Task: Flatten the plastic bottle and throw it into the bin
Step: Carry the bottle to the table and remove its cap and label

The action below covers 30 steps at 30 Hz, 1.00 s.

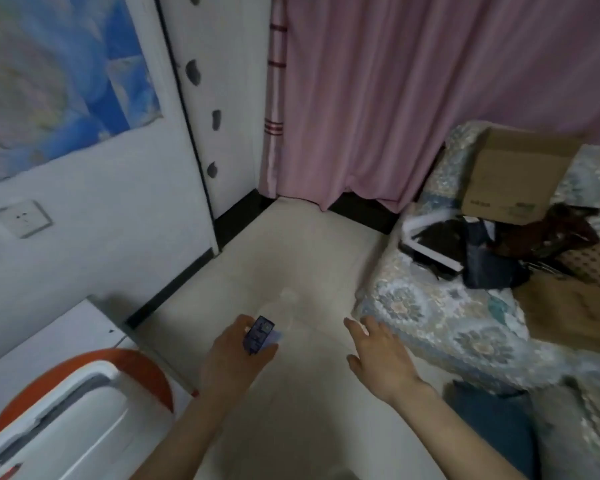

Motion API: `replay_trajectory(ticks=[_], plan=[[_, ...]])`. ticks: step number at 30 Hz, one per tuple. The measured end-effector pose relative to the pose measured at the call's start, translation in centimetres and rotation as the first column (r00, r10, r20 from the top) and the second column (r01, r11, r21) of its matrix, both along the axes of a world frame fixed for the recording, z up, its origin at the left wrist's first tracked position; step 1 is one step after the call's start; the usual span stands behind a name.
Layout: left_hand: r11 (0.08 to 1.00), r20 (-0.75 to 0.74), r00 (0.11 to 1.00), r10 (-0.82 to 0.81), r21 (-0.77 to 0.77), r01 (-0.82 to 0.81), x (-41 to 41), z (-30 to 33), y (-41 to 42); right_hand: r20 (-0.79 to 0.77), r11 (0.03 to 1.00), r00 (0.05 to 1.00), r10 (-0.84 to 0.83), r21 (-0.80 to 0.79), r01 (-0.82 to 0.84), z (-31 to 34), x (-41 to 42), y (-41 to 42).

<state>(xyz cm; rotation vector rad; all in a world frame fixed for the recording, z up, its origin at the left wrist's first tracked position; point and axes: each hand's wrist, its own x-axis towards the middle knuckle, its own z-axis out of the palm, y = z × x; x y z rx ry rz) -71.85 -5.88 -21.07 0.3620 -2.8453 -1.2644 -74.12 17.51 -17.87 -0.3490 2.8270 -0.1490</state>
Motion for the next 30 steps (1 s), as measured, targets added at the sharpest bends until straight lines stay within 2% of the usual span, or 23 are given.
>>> replay_trajectory(ticks=[3, 6, 11, 14, 20, 25, 30], plan=[[0.994, 0.042, 0.993, 0.106, -0.044, -0.104, -4.2, -0.5, -2.4, 0.017, 0.99, 0.991, 0.134, 0.036, -0.135, -1.0, -8.0, -2.0], [0.951, 0.059, 0.95, 0.308, -0.053, -0.305, -8.2, -1.4, -5.3, 0.019, 0.95, 0.952, 0.307, 0.052, -0.308, -2.6, -16.5, -5.5], [0.761, 0.118, 0.758, 0.641, 0.029, -0.648, -13.0, -2.6, -7.7, 0.033, 0.786, 0.788, 0.615, 0.053, -0.616, -3.6, -29.5, -13.1], [0.611, 0.176, 0.609, 0.774, 0.048, -0.79, -14.4, -3.0, -8.3, 0.069, 0.629, 0.632, 0.772, 0.07, -0.775, -3.7, -34.3, -18.8], [0.295, 0.205, 0.296, 0.933, 0.032, -0.955, -14.4, -3.7, -10.7, 0.121, 0.313, 0.309, 0.943, -0.017, -0.949, -3.9, -36.9, -30.5], [0.131, 0.174, 0.134, 0.976, 0.03, -0.991, -15.0, -3.7, -17.4, 0.092, 0.152, 0.144, 0.985, -0.099, -0.983, -4.0, -36.3, -41.2], [0.035, 0.091, 0.038, 0.995, 0.041, -0.999, -15.1, -1.9, -25.0, 0.002, 0.021, 0.021, 1.0, -0.213, -0.977, -3.0, -35.4, -51.9]])
